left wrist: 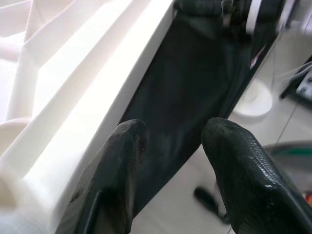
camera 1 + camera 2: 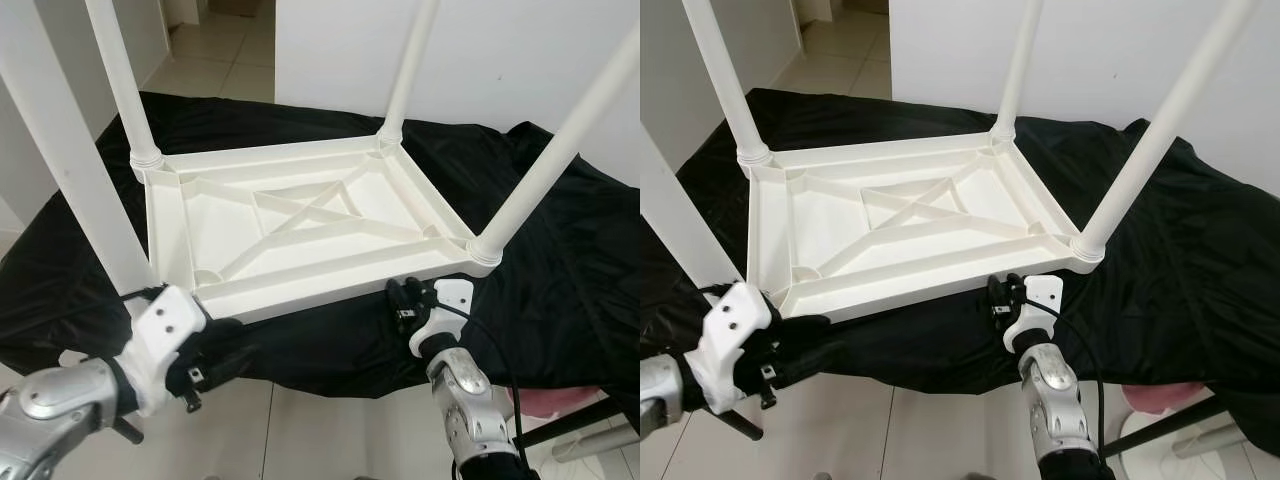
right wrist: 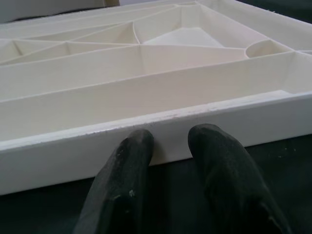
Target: Building children table
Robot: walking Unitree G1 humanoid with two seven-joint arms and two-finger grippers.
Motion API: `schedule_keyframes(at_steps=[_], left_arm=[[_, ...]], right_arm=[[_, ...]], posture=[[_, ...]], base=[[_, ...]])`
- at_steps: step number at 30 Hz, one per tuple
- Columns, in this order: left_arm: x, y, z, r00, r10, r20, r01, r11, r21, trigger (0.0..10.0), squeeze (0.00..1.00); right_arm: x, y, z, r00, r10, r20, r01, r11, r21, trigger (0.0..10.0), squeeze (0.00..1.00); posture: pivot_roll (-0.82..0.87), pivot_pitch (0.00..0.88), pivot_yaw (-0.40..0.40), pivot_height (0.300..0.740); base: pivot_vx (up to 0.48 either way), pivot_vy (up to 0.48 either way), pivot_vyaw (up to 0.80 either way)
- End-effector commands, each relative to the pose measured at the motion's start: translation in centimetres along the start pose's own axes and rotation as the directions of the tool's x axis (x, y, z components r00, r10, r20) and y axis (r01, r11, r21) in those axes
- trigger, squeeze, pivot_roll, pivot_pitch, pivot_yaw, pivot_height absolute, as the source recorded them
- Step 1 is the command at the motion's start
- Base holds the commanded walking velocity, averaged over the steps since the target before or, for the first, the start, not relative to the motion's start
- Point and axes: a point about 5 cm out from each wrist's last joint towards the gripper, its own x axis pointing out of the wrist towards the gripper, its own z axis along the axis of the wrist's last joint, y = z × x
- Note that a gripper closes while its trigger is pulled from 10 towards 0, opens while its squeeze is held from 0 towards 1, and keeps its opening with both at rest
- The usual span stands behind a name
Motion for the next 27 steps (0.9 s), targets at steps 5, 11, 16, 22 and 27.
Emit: schedule_keyframes(at_steps=[5,11,16,22,27], left_arm=[[-2.0,0.7,-0.3,0.992,-0.083,-0.099,0.084,0.996,0.002,10.0,0.0],[-4.1,2.3,-1.1,0.972,-0.03,-0.235,0.036,0.999,0.018,10.0,0.0],[-5.2,3.2,-1.6,0.95,0.01,-0.311,-0.002,1.0,0.025,10.0,0.0],[-6.1,7.6,-1.7,0.93,0.181,-0.321,-0.15,0.982,0.119,10.0,0.0],[-6.0,8.7,-1.5,0.928,0.222,-0.298,-0.188,0.972,0.14,10.0,0.0]], right_arm=[[1.5,-0.7,-0.5,0.998,-0.022,-0.066,0.018,0.999,-0.051,10.0,0.0],[3.2,-1.3,-0.2,0.995,-0.042,-0.091,0.034,0.996,-0.086,10.0,0.0],[4.0,-2.4,0.5,0.992,-0.103,-0.075,0.096,0.992,-0.087,10.0,0.0],[3.9,-3.0,0.3,0.988,-0.132,-0.077,0.124,0.988,-0.096,10.0,0.0],[3.8,-3.0,0.2,0.988,-0.131,-0.077,0.123,0.988,-0.098,10.0,0.0]], posture=[[0.15,0.003,-0.078,0.74],[0.15,0.0,-0.074,0.74],[0.16,0.0,-0.076,0.74],[0.15,0.0,-0.077,0.74],[0.14,0.0,-0.076,0.74]], base=[[0.0,0.0,0.0],[0.0,0.0,0.0],[0.0,0.0,0.0],[0.0,0.0,0.0],[0.0,0.0,0.0]])
